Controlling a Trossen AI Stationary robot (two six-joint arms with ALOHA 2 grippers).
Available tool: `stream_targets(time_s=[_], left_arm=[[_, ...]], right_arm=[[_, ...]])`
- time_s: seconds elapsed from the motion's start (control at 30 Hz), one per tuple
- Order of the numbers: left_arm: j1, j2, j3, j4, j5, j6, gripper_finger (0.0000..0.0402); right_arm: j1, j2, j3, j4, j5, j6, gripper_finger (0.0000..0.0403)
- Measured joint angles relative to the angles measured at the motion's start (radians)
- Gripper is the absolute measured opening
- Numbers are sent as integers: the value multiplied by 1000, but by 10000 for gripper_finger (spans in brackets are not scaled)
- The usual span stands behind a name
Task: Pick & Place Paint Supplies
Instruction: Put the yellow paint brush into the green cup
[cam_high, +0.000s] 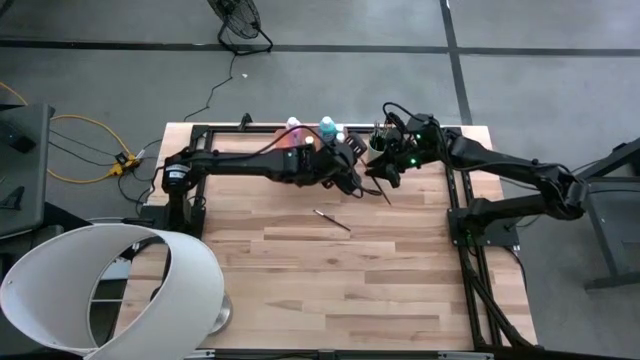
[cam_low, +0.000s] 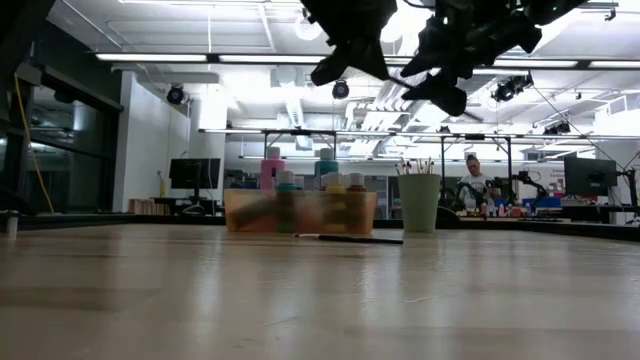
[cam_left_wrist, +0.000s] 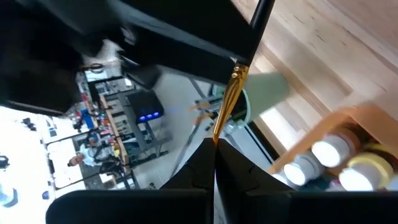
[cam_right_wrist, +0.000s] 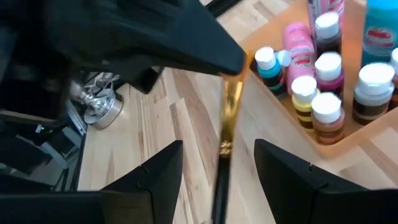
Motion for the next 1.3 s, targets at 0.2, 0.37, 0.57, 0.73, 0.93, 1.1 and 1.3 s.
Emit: stream_targets(time_s=[0.2, 0.37, 0.57, 0.73, 0.93, 1.1, 1.3], left_arm=[[-9, 0, 0, 30, 5, 19, 0], [-8, 0, 0, 30, 6, 19, 0], [-8, 0, 0, 30, 6, 18, 0], [-9, -1, 0, 32, 8, 14, 0], [-7, -1, 0, 31, 9, 5, 28], [-5, -2, 0, 29, -25, -146, 82], [-5, -41, -1, -44, -58, -444, 124]], right_arm=[[15, 17, 0, 14, -22, 10, 191], [15, 17, -1, 42, -29, 20, 154], [15, 17, 0, 52, -29, 20, 60], [13, 18, -1, 51, -37, 19, 18], [15, 18, -1, 56, -27, 18, 19], [15, 9, -1, 57, 69, 17, 19], [15, -28, -1, 59, 364, 3, 19]])
